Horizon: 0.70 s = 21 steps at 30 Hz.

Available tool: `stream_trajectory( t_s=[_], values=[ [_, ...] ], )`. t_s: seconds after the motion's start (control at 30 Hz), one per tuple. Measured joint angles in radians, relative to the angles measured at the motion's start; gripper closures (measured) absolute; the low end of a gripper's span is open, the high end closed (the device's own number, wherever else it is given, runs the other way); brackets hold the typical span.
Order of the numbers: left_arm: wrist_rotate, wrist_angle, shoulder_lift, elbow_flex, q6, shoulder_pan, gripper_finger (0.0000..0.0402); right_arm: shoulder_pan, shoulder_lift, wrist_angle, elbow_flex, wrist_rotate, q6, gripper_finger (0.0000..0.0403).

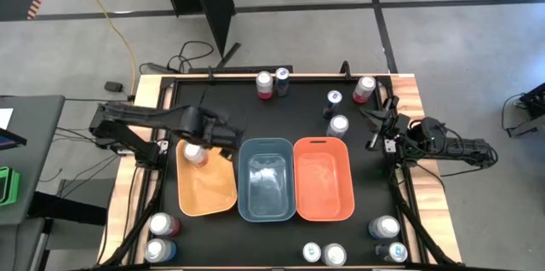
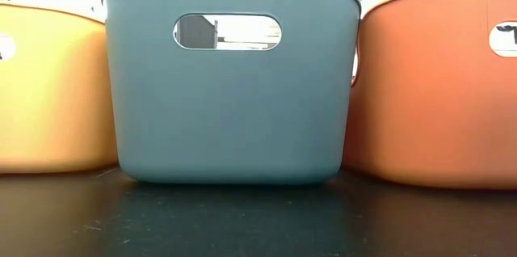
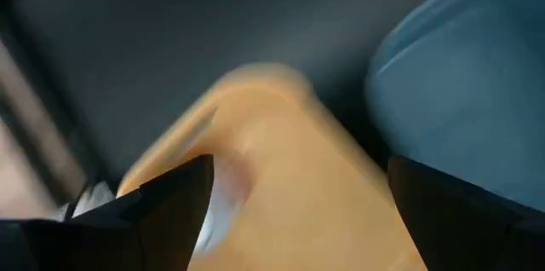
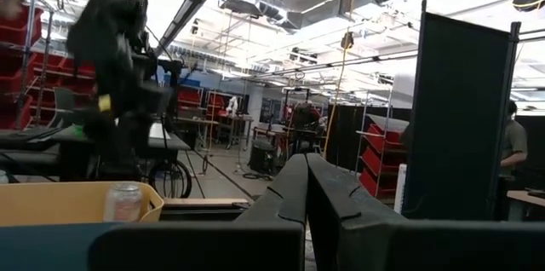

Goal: Sort soda cans
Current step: Put the top right pink-white soda can into the yellow bin

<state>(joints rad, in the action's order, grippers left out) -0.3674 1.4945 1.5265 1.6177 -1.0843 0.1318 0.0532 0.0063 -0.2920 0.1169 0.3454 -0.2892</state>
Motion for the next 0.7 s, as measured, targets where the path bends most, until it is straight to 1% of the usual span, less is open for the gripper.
stream_trajectory(
  t_s=[0.07,0.13,0.2,0.27,0.3,0.37,0.43,0.5,0.57,0.7],
  values=[
    [-0.093,-0.107,0.000,0.069,0.096,0.002,0.0056,0.000,0.000,0.000,0.000,0.000,0.000,0.0381],
    [-0.182,-0.264,0.000,0.115,0.246,0.007,0.0056,0.000,0.000,0.000,0.000,0.000,0.001,0.0381],
    [-0.238,-0.480,0.000,0.136,0.451,0.012,0.0056,0.000,0.000,0.000,0.000,0.000,0.001,0.0381],
    [-0.244,-0.723,0.000,0.137,0.692,0.014,0.0056,0.000,0.000,0.000,0.000,0.000,0.001,0.0381],
    [-0.236,-0.844,0.000,0.132,0.806,0.014,0.0056,0.000,0.000,0.000,0.000,0.000,0.001,0.0381],
    [-0.204,-1.029,0.006,0.123,0.994,0.014,0.0056,0.000,0.000,0.000,0.000,0.000,0.001,0.0381],
    [-0.151,-1.168,0.011,0.117,1.128,0.014,0.0056,0.000,0.000,0.001,0.000,0.000,0.003,0.0381],
    [-0.089,-1.226,0.014,0.112,1.209,0.014,0.0056,0.000,0.000,0.000,0.000,0.000,0.009,0.0381],
    [-0.014,-1.268,0.026,0.112,1.249,0.014,0.0056,0.000,0.000,0.000,0.000,0.000,0.041,0.0381],
    [0.069,-1.270,0.036,0.112,1.305,0.026,0.0056,0.000,0.000,-0.001,0.000,0.000,0.087,0.0381]
  ],
)
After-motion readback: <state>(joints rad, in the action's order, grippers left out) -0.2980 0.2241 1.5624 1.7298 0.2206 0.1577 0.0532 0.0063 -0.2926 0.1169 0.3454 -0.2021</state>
